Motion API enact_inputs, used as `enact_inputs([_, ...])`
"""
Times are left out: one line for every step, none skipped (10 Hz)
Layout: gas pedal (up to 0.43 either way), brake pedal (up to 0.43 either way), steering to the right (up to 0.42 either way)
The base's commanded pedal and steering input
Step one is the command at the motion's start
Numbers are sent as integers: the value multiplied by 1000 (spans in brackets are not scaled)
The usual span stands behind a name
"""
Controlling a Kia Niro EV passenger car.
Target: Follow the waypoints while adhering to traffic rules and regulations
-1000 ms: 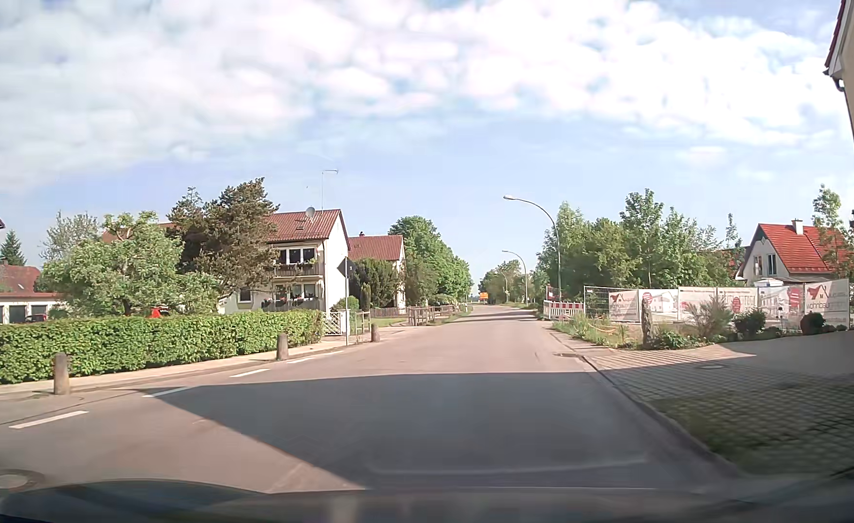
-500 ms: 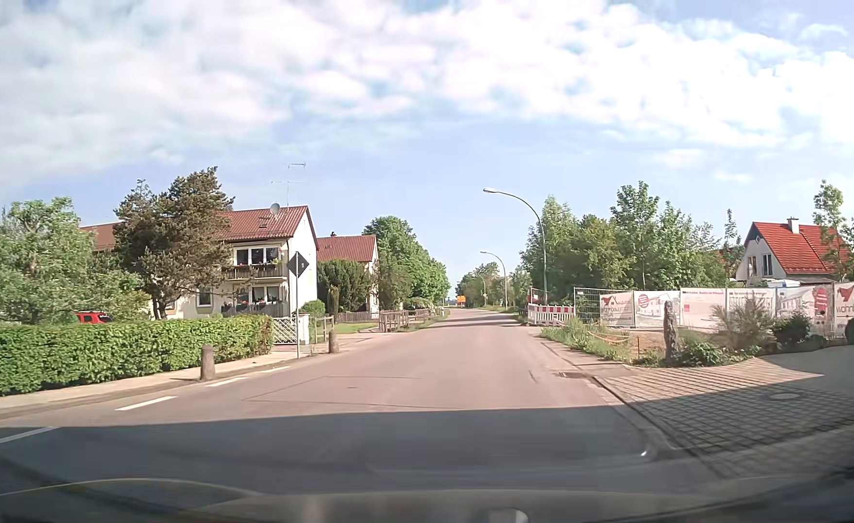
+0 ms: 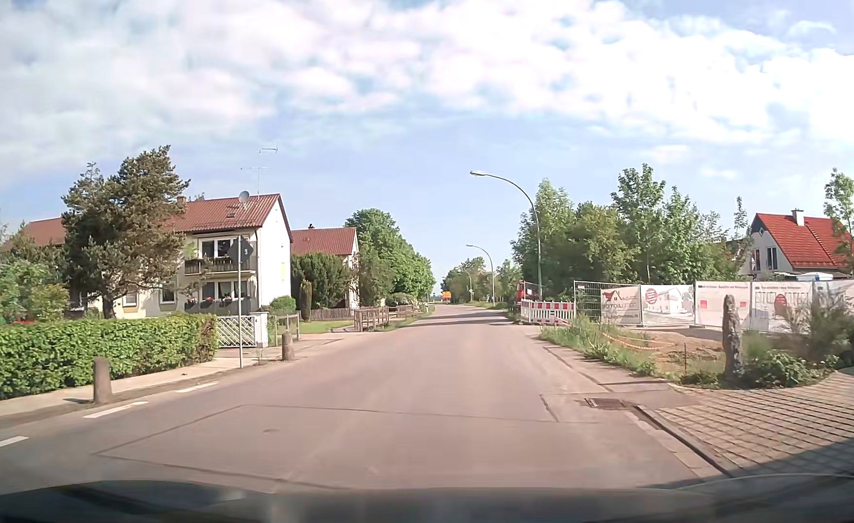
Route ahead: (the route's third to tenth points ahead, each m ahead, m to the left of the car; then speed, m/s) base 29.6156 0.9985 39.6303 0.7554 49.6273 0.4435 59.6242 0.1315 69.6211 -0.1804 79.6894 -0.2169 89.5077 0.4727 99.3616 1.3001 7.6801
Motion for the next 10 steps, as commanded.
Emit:
enact_inputs([130,0,12])
enact_inputs([130,0,12])
enact_inputs([130,0,12])
enact_inputs([130,0,12])
enact_inputs([130,0,12])
enact_inputs([130,0,12])
enact_inputs([130,0,11])
enact_inputs([118,0,9])
enact_inputs([118,0,9])
enact_inputs([118,0,9])
